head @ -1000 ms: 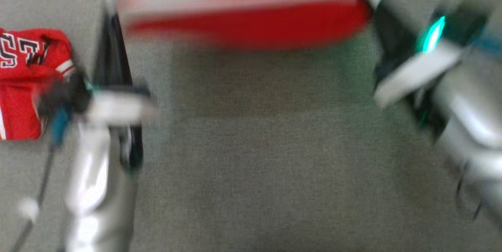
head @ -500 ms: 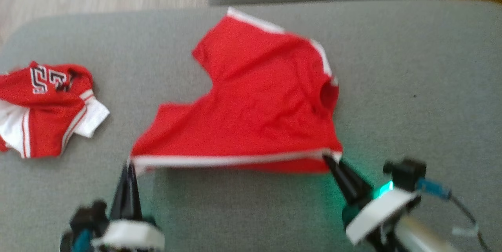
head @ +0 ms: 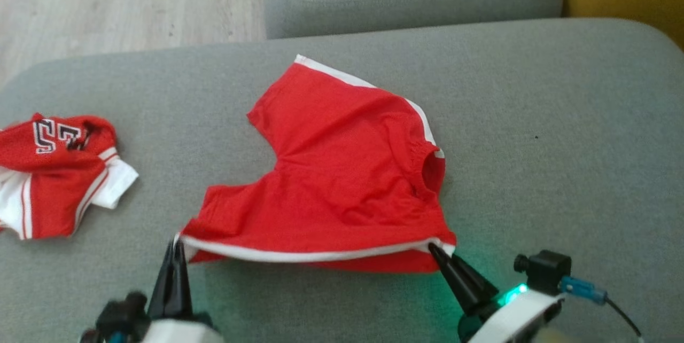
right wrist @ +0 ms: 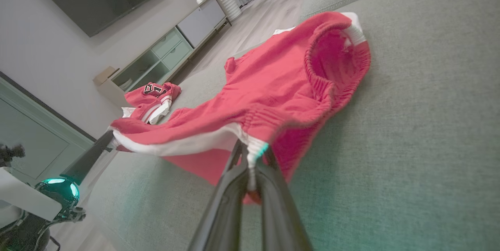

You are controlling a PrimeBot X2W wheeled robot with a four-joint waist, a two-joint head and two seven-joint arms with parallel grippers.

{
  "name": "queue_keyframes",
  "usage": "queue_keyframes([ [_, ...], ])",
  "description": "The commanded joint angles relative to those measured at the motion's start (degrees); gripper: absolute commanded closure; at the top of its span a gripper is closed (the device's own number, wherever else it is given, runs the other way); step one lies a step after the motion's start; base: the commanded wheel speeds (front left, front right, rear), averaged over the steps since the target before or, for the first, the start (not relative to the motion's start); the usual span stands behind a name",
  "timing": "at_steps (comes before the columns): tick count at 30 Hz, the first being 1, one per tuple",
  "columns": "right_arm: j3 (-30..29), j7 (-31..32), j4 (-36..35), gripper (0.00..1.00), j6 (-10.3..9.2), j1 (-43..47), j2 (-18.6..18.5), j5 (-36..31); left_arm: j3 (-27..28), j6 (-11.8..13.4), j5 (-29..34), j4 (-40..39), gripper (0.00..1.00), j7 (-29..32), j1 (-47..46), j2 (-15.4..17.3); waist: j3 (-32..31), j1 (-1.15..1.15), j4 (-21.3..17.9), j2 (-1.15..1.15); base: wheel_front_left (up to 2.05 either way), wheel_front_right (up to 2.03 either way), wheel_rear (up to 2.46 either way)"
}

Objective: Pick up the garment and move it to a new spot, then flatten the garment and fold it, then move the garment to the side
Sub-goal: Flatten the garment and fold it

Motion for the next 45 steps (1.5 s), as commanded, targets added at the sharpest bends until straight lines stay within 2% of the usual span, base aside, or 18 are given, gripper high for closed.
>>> queue_keyframes([
  [1, 0.0, -0.4, -1.9, 1.00, -0.04, -2.6, -0.2, 0.2, 1.4, -0.1, 0.6, -2.0, 1.00, -0.3, -3.9, 0.4, 0.5, 0.00, -0.3, 0.00, 0.00, 0.00, 0.00],
  [6, -2.3, -0.4, -2.3, 1.00, -0.04, -6.0, 1.6, 1.7, 0.7, -1.6, 3.3, -1.0, 1.00, -0.3, -12.1, 0.6, 3.0, 0.00, -1.0, 0.00, 0.00, 0.00, 0.00],
  [12, -4.8, -0.4, -2.7, 1.00, -0.04, -10.9, 3.5, 6.4, -1.1, -3.1, 5.7, 3.3, 1.00, -0.3, -25.4, 3.6, 6.7, 0.00, -2.2, 0.00, 0.00, 0.00, 0.00],
  [18, -4.2, -0.4, -2.6, 1.00, -0.04, -16.4, 4.2, 12.3, -6.6, -3.8, 5.8, 12.9, 1.00, -0.2, -39.4, 7.5, 11.0, 0.00, -3.4, 0.00, 0.00, 0.00, 0.00],
  [25, -3.4, -0.4, -3.2, 1.00, -0.04, -22.2, 4.7, 17.7, -15.1, -3.9, 2.7, 22.5, 1.00, 0.2, -53.6, 11.5, 16.4, 0.00, -4.4, 0.00, 0.00, 0.00, 0.00],
  [33, -5.7, -0.4, -2.1, 1.00, -0.04, -24.5, 6.2, 21.1, -22.8, -3.9, 0.0, 30.6, 1.00, 0.9, -63.6, 13.1, 20.9, 0.00, -6.6, 0.00, 0.00, 0.00, 0.00],
  [38, -6.2, -0.4, -2.3, 1.00, -0.04, -25.0, 7.5, 21.7, -24.5, -3.9, 0.4, 35.8, 1.00, 1.1, -69.0, 14.4, 23.3, 0.00, -8.9, 0.00, 0.00, 0.00, 0.00],
  [45, -5.8, -0.4, -2.1, 1.00, -0.04, -25.5, 9.6, 21.4, -25.7, -2.6, 1.9, 42.1, 1.00, 1.8, -73.7, 14.7, 25.5, 0.00, -11.3, 0.00, 0.00, 0.00, 0.00],
])
